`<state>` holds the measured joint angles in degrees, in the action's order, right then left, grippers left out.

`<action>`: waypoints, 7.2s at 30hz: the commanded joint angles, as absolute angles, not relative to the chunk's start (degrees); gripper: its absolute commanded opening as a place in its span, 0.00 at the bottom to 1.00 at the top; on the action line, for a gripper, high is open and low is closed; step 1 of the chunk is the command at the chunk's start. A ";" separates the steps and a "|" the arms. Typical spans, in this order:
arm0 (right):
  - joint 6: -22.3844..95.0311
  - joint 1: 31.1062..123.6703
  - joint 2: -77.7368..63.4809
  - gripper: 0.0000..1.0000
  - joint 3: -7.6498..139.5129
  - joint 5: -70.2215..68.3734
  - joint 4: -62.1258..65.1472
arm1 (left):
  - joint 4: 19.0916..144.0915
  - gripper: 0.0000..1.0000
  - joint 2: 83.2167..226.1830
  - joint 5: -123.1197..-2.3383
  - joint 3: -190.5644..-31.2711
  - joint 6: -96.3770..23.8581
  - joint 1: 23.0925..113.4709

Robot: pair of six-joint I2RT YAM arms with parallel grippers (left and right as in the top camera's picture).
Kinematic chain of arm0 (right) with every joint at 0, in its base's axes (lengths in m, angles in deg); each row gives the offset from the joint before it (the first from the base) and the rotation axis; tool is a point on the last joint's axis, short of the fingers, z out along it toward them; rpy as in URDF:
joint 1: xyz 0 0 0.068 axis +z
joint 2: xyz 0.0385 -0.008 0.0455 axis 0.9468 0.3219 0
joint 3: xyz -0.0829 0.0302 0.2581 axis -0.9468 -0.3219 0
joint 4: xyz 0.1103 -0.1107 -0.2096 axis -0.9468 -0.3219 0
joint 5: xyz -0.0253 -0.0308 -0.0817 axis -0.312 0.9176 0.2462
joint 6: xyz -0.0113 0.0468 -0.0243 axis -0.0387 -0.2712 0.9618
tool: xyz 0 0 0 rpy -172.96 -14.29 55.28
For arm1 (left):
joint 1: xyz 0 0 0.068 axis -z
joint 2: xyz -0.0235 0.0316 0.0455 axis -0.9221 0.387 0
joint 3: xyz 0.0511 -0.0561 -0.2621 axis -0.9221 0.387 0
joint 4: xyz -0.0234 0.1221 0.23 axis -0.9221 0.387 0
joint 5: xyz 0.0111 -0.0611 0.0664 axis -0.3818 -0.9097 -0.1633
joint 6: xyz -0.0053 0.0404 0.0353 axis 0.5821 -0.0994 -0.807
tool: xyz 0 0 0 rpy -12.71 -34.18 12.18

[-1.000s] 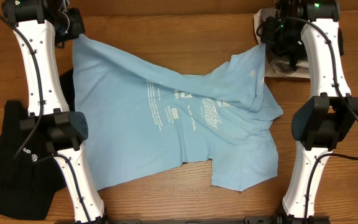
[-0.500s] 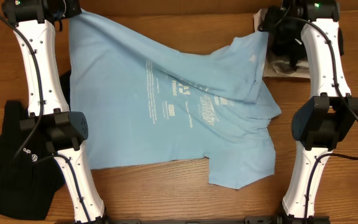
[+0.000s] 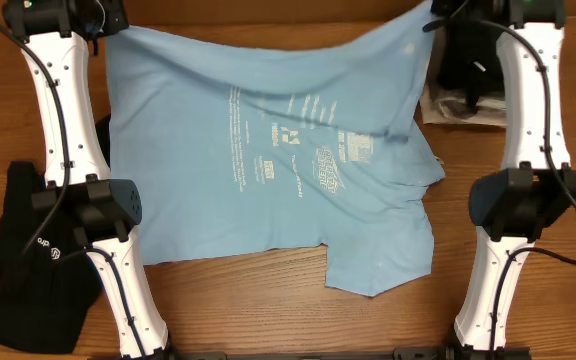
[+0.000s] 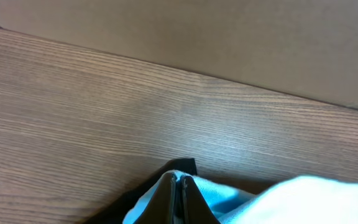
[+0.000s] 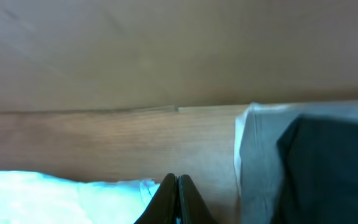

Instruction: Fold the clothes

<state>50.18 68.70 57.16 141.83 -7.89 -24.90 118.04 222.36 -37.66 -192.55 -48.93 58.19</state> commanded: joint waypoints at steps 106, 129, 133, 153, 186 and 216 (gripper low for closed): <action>37.42 69.99 -2.09 0.83 116.06 -2.33 -62.76 | 144.07 1.00 170.78 -37.24 -155.62 -49.43 57.93; 26.36 70.06 -7.71 0.83 60.00 -7.10 -40.86 | 124.77 1.00 166.49 -41.51 -109.74 -39.66 62.00; 26.38 70.03 -7.71 0.83 59.47 -6.44 -40.03 | 121.99 1.00 166.49 -37.81 -103.99 -34.43 65.65; 26.40 70.03 -7.60 0.87 59.47 -2.97 -39.00 | 111.42 0.90 166.49 -16.37 -79.36 -0.56 69.39; 26.40 70.06 -4.14 0.87 59.47 -3.01 -36.88 | 87.57 0.28 166.67 -15.65 -68.69 -11.07 57.47; 26.42 70.06 -4.14 0.87 59.47 -2.97 -36.62 | 85.41 0.55 171.85 -16.44 -68.67 -16.38 57.50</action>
<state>26.49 69.81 -4.21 59.49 -3.78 -37.03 86.15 168.37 -15.34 -69.15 -15.94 57.71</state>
